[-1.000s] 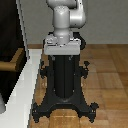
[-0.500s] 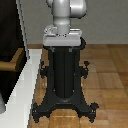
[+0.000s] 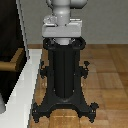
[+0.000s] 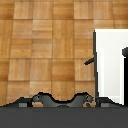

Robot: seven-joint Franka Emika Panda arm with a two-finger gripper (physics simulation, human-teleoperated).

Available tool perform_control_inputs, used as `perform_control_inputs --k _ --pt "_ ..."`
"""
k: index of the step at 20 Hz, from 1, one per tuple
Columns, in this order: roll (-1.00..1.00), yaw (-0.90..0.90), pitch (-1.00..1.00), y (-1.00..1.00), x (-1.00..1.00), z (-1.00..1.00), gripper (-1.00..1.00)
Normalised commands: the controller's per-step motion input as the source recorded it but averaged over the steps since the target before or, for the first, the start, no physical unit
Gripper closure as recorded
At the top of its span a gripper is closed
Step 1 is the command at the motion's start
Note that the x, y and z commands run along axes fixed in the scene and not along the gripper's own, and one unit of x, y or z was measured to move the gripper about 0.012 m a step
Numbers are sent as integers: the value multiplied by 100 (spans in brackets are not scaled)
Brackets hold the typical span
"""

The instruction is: Open the door by pressing down and pulling on the handle.

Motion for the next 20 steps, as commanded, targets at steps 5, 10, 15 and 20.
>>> perform_control_inputs --k 5,10,15,20 --pt "0 0 0 0 0 60 -100" --pt "0 0 0 0 0 20 -100" --pt "0 0 0 -20 0 20 -100" --pt "0 0 0 -60 0 0 -100"
